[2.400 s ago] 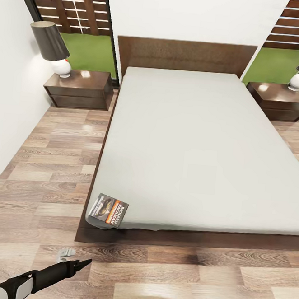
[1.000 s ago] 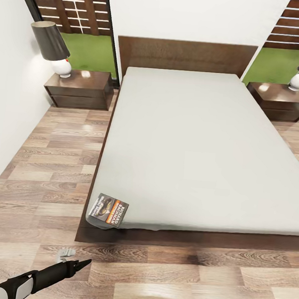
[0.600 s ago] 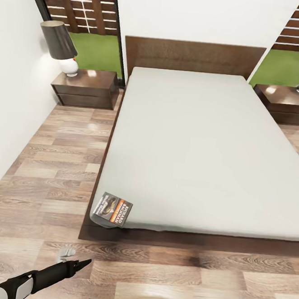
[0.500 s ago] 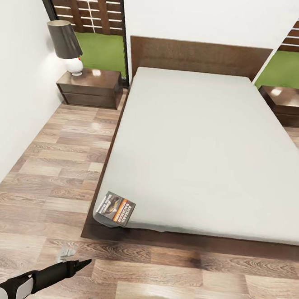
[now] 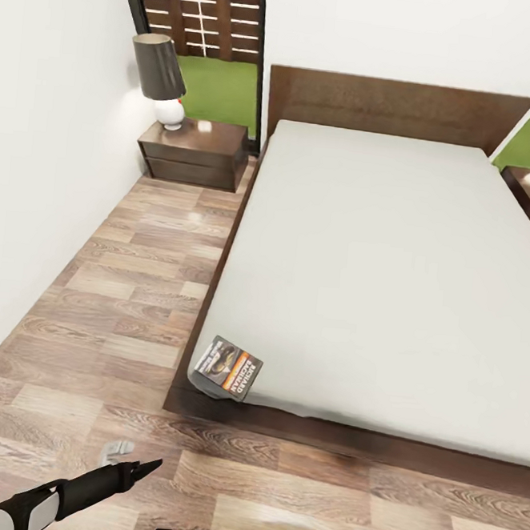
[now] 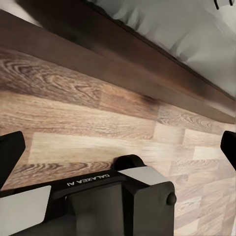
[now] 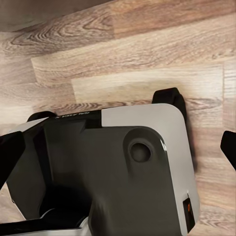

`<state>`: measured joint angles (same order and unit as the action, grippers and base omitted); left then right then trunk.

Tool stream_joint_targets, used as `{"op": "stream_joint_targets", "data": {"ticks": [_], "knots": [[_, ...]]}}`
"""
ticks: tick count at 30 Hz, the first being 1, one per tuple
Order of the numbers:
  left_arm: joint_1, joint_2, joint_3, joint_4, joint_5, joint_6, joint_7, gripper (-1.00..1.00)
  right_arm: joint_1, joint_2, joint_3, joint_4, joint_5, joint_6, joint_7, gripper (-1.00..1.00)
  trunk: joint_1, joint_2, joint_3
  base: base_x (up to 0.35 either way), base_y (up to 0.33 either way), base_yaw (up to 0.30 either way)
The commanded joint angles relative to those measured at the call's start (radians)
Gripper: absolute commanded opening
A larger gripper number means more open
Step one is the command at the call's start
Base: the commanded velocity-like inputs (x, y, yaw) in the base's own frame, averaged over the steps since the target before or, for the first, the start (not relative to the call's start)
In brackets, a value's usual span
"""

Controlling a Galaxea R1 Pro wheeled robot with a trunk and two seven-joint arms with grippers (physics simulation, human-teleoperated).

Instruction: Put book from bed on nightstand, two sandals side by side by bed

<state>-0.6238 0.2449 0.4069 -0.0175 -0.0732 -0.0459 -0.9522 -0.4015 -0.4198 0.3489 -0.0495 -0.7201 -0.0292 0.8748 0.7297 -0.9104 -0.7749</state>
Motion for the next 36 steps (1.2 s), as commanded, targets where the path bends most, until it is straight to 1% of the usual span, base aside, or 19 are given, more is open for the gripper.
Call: {"op": "stream_joint_targets", "data": {"ticks": [1, 10, 16, 21, 28, 30, 32, 36], "knots": [[-0.001, 0.0, 0.006, 0.001, -0.008, -0.005, -0.002, 1.0, 0.0, 0.0, 0.008, 0.0, -0.007, -0.003, 0.003, 1.0, 0.0, -0.001, -0.001, 0.0, 0.0, 0.062], [-0.001, 0.0, 0.006, 0.001, -0.008, -0.005, -0.002, 1.0, 0.0, 0.004, 0.008, 0.0, -0.007, -0.004, 0.003, 1.0, 0.0, -0.001, -0.001, -0.001, 0.0, 0.01], [-0.001, 0.0, 0.006, 0.001, -0.007, -0.005, -0.002, 1.0, 0.0, 0.004, 0.008, 0.0, -0.007, -0.003, 0.003, 1.0, 0.0, -0.001, -0.001, -0.201, 0.0, 0.0], [-0.001, 0.0, 0.006, 0.001, -0.008, -0.005, -0.002, 1.0, 0.0, 0.004, 0.008, 0.0, -0.006, -0.003, 0.002, 1.0, 0.0, -0.001, -0.001, -0.077, 0.0, 0.011], [-0.001, 0.0, 0.006, 0.001, -0.007, -0.005, -0.002, 1.0, 0.0, 0.005, 0.01, 0.002, -0.005, -0.005, -0.005, 1.0, 0.0, -0.001, -0.002, -0.01, 0.0, 0.188], [-0.001, 0.0, 0.006, 0.001, -0.008, -0.005, -0.002, 1.0, 0.0, 0.009, 0.011, 0.003, -0.006, -0.005, -0.006, 1.0, 0.0, -0.001, -0.003, -0.002, 0.0, 0.259], [-0.001, -0.001, 0.006, 0.001, -0.008, -0.005, -0.002, 1.0, 0.0, 0.031, 0.011, 0.003, -0.006, -0.004, -0.005, 1.0, 0.0, -0.001, -0.004, -0.001, 0.0, 0.267], [-0.001, -0.003, 0.006, 0.001, -0.007, -0.005, -0.002, 1.0, 0.0, 0.054, 0.012, 0.003, -0.007, -0.002, -0.005, 1.0, 0.0, -0.001, -0.005, 0.0, 0.0, 0.272]]}}
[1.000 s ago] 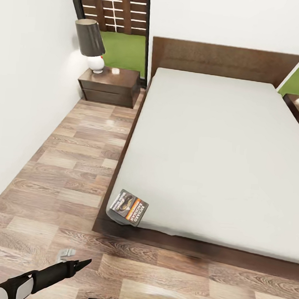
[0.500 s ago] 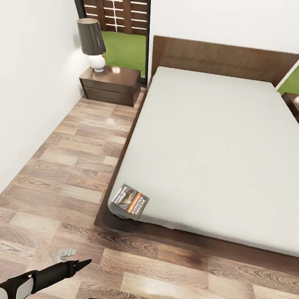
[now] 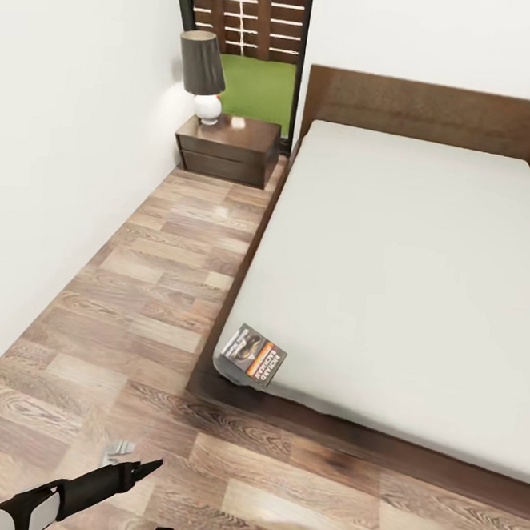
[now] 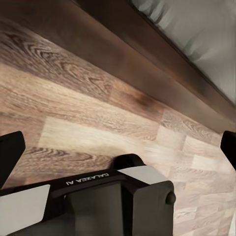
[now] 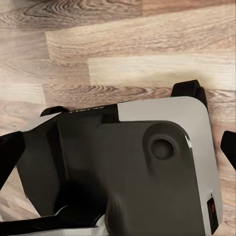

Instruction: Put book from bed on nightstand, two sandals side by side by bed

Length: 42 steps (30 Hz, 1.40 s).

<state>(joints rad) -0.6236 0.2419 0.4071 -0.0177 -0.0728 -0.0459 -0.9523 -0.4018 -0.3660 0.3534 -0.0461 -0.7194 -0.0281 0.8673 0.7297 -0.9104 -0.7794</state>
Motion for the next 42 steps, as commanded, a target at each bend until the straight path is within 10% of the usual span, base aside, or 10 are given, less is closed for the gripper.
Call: {"op": "stream_joint_targets", "data": {"ticks": [1, 10, 19, 35, 42], "knots": [[-0.001, 0.0, 0.006, 0.001, -0.008, -0.005, -0.002, 1.0, 0.0, 0.002, 0.008, 0.0, -0.007, -0.002, 0.003, 1.0, 0.0, -0.001, -0.001, 0.0, 0.0, 0.274], [-0.001, -0.001, 0.006, 0.001, -0.008, -0.004, -0.002, 1.0, 0.0, 0.019, 0.009, -0.004, -0.009, 0.0, 0.003, 1.0, 0.0, -0.001, -0.003, 0.0, 0.0, 0.261], [-0.001, -0.001, 0.006, 0.001, -0.007, -0.003, -0.002, 1.0, 0.0, 0.094, 0.01, -0.007, -0.008, 0.0, 0.007, 1.0, 0.0, -0.001, -0.003, 0.0, 0.0, 0.077], [-0.001, -0.002, 0.006, 0.001, -0.007, -0.003, -0.002, 1.0, 0.0, 0.11, 0.008, -0.002, -0.003, -0.011, -0.001, 1.0, 0.0, -0.001, -0.003, 0.0, 0.0, 0.002], [-0.001, -0.006, 0.006, 0.001, -0.007, -0.003, -0.002, 1.0, 0.0, 0.194, 0.011, -0.003, -0.003, -0.006, 0.006, 1.0, 0.0, -0.001, -0.003, 0.0, 0.0, 0.0]]}}
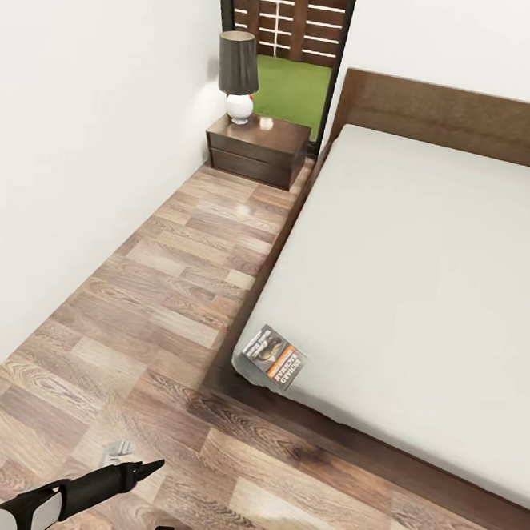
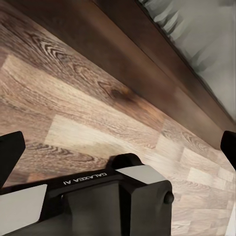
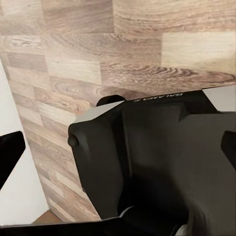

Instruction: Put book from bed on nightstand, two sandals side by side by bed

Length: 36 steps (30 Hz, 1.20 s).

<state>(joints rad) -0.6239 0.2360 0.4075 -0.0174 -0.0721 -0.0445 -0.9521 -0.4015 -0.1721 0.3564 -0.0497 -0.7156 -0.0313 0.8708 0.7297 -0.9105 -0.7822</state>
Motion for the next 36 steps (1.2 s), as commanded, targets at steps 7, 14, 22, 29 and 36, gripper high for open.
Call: {"op": "stream_joint_targets", "data": {"ticks": [7, 14, 22, 29, 36], "knots": [[0.0, -0.003, 0.007, 0.001, -0.008, -0.005, -0.004, 1.0, 0.0, 0.008, 0.008, 0.006, -0.006, -0.007, -0.001, 1.0, 0.0, -0.001, -0.001, 0.0, 0.0, 0.0], [0.0, -0.003, 0.007, 0.001, -0.008, -0.005, -0.004, 1.0, 0.0, 0.024, 0.007, -0.005, -0.005, -0.025, -0.005, 1.0, 0.0, -0.001, -0.001, 0.0, 0.0, 0.0], [0.0, -0.004, 0.007, 0.0, -0.007, -0.005, -0.004, 1.0, -0.002, 0.125, 0.005, -0.2, -0.007, -0.027, -0.062, 1.0, 0.0, -0.001, -0.001, 0.0, 0.0, 0.0], [0.0, -0.003, 0.009, -0.002, -0.006, -0.005, -0.002, 1.0, -0.002, 0.142, 0.002, -0.345, -0.013, -0.026, -0.128, 1.0, 0.0, -0.001, -0.001, 0.0, 0.0, 0.0], [0.0, -0.003, 0.041, -0.004, 0.025, -0.002, -0.006, 1.0, -0.002, 0.142, -0.004, -0.474, -0.019, -0.015, -0.13, 1.0, 0.0, -0.001, -0.001, 0.0, 0.0, 0.0]]}}
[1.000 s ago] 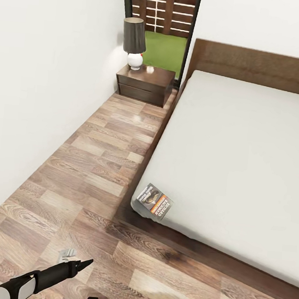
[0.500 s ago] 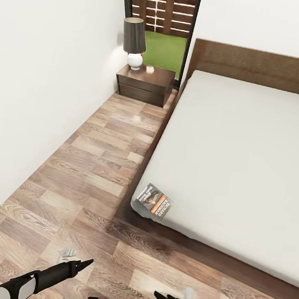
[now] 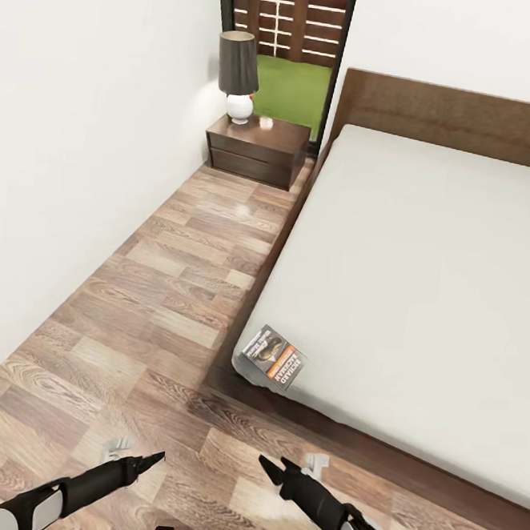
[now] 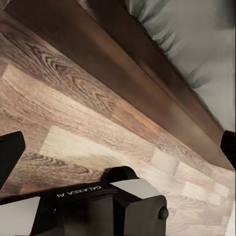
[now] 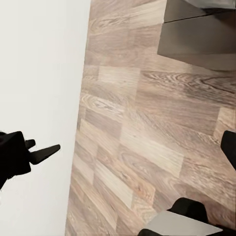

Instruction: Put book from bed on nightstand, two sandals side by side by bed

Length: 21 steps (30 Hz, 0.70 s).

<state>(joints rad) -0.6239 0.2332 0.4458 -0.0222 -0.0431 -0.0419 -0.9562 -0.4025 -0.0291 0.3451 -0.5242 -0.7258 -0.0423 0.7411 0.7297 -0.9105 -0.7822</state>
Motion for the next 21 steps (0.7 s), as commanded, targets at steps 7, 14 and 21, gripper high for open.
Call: {"op": "stream_joint_targets", "data": {"ticks": [7, 14, 21], "knots": [[0.0, 0.004, 0.042, 0.001, 0.089, -0.001, -0.039, 1.0, 0.0, -0.002, -0.048, -0.012, -0.099, 0.003, 0.008, 1.0, 0.0, -0.001, -0.001, 0.0, 0.0, 0.0], [0.0, 0.002, 0.042, 0.001, 0.1, -0.002, -0.044, 1.0, -0.001, -0.002, -0.059, -0.077, -0.43, 0.031, 0.008, 1.0, 0.0, -0.001, -0.001, 0.0, 0.0, 0.0], [0.0, 0.0, 0.041, 0.001, 0.097, -0.004, -0.042, 1.0, -0.001, -0.002, -0.058, -0.129, -0.494, 0.043, 0.008, 1.0, 0.0, -0.001, -0.001, 0.0, 0.0, 0.0]]}}
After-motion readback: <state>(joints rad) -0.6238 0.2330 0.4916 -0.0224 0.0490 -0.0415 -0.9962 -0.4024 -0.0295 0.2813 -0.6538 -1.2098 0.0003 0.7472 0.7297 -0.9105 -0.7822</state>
